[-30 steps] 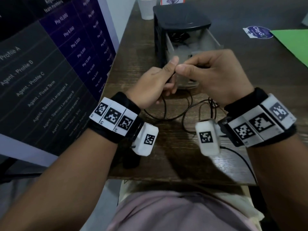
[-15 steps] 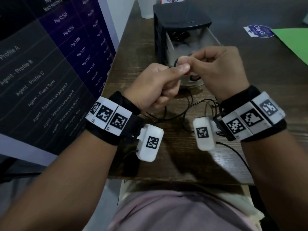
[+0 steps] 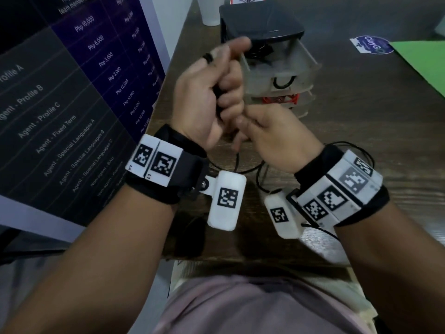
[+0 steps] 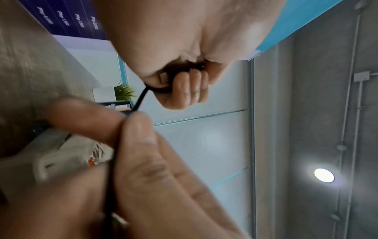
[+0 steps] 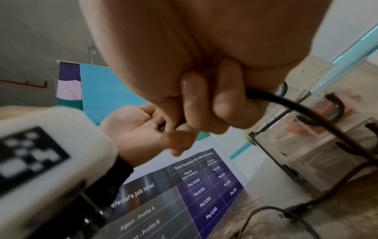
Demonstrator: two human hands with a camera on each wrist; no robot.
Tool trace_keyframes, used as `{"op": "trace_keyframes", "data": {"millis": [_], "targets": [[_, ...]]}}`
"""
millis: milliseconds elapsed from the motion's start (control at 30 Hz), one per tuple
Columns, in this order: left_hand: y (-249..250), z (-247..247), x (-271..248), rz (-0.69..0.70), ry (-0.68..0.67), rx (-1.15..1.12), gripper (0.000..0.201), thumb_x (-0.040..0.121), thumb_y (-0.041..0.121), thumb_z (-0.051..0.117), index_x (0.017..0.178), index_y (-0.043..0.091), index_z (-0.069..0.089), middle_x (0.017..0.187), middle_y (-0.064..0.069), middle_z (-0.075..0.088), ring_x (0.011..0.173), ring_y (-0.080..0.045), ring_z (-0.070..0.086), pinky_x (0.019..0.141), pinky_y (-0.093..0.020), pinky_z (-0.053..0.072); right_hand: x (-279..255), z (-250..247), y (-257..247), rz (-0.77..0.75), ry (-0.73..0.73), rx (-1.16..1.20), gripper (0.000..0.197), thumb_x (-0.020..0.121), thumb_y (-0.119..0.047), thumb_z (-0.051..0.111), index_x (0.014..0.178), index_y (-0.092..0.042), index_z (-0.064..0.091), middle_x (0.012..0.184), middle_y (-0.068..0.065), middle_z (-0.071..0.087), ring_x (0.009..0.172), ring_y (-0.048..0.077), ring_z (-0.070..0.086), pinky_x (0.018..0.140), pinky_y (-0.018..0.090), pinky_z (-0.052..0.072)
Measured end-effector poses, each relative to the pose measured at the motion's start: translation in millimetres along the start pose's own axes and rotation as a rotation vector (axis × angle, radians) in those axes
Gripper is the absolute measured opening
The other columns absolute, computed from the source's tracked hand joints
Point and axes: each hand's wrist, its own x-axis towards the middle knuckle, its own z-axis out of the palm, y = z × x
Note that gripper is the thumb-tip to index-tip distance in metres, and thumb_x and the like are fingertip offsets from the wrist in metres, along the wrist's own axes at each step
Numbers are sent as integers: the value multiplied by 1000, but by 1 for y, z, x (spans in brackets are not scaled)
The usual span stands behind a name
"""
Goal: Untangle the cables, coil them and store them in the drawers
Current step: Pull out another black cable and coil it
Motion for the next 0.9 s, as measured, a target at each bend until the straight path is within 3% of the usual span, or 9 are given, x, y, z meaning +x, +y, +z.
{"op": "trace_keyframes", "data": {"millis": [167, 267, 367, 433, 500, 600, 767, 833, 900], "targets": [[5, -9, 6, 113, 192, 119, 27, 107, 22, 32, 117, 3, 50, 65, 5, 35, 53, -8, 31, 47, -22, 29, -11, -3, -11, -14, -65, -28, 29, 103, -34, 47, 92, -22, 70, 50, -9, 52, 48, 1, 49, 51, 13, 35], [-5, -6, 6, 153, 229, 381, 25, 107, 21, 32, 108, 8, 53, 63, 7, 37, 53, -8, 34, 48, -23, 30, -8, -9, -15, -49, -83, -87, 29, 102, -33, 50, 92, -19, 73, 55, -13, 55, 53, -2, 51, 53, 13, 37], [-16, -5, 3, 207, 227, 779, 24, 105, 25, 35, 97, 17, 55, 68, 14, 43, 56, -1, 41, 55, -17, 34, -8, -16, -15, -97, -114, -101, 36, 100, -32, 54, 80, -6, 71, 62, -2, 61, 57, 7, 53, 58, 28, 45], [-20, -5, 2, 276, 216, 962, 22, 105, 23, 37, 95, 17, 56, 75, 15, 48, 66, 5, 48, 64, -11, 37, -9, -19, -16, -95, -112, -99, 39, 98, -27, 58, 70, -2, 64, 54, 2, 48, 49, 7, 42, 51, 21, 34], [-20, -6, 2, 332, 192, 1050, 21, 105, 20, 38, 94, 15, 55, 81, 15, 50, 73, 9, 49, 68, -8, 36, -10, -23, -18, -94, -107, -91, 33, 96, -25, 61, 75, 0, 65, 58, 9, 52, 51, 9, 44, 52, 23, 36], [-19, -12, 4, 353, 214, 1096, 27, 104, 23, 37, 87, 15, 55, 76, 13, 51, 70, 4, 49, 67, -17, 39, -11, -30, -22, -68, -109, 19, 19, 95, -24, 59, 85, -17, 74, 73, 9, 69, 68, 21, 61, 69, 37, 50], [-21, -23, 3, 322, 214, 1092, 60, 102, 44, 36, 63, 2, 57, 52, 3, 52, 54, -15, 54, 61, -41, 47, -17, -40, -30, -86, -140, 200, 30, 93, -28, 49, 89, -13, 74, 51, -9, 38, 47, 12, 33, 50, 21, 29], [-21, -24, 2, 324, 187, 1067, 66, 100, 49, 36, 57, 2, 55, 50, -4, 53, 53, -21, 55, 61, -46, 47, -15, -42, -27, -123, -110, 218, 31, 98, -22, 46, 94, -7, 72, 52, -16, 42, 48, 2, 38, 51, 12, 31], [-22, -23, 2, 296, 202, 1063, 70, 96, 56, 34, 58, 1, 55, 52, -6, 51, 53, -20, 53, 59, -46, 46, -13, -44, -26, -172, -40, 194, 30, 99, -20, 46, 98, -5, 71, 64, -15, 59, 58, 2, 50, 58, 15, 39]]}}
